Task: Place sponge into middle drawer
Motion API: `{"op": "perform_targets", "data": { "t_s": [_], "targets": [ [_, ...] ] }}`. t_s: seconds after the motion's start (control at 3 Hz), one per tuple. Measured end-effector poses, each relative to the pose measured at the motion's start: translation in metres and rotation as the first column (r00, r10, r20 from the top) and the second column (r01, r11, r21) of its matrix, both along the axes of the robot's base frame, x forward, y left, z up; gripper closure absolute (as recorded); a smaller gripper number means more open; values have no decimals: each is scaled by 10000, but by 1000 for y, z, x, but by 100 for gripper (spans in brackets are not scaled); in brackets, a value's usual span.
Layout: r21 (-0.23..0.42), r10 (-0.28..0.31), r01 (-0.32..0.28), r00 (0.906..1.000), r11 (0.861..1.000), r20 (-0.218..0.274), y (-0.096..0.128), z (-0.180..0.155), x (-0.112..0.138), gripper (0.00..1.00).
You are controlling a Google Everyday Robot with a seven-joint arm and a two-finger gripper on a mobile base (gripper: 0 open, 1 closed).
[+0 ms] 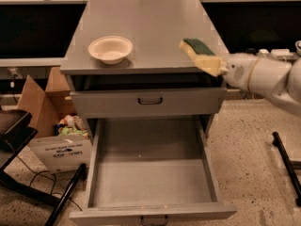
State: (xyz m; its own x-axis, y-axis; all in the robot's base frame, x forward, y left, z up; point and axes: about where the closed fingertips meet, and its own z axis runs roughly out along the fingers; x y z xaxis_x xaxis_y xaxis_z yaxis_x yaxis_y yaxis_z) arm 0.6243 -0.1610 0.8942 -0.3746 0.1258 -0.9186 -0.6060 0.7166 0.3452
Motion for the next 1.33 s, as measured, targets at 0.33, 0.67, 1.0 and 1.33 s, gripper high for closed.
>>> {"op": "perform_targets", "data": {
  "t_s": [0.33, 0.67, 1.0, 1.33],
  "targets": [
    [187, 391, -364, 9838, 9992, -1748, 17, -106, -32, 100],
    [191, 963, -950, 9489, 9953, -3004, 34, -191, -55, 100],
    [-531, 1470, -1736, 9333, 9834, -3277, 47, -221, -29, 100],
    [-605, 1676, -1975, 9302, 9784, -3265, 61, -221, -25, 100]
  ]
}}
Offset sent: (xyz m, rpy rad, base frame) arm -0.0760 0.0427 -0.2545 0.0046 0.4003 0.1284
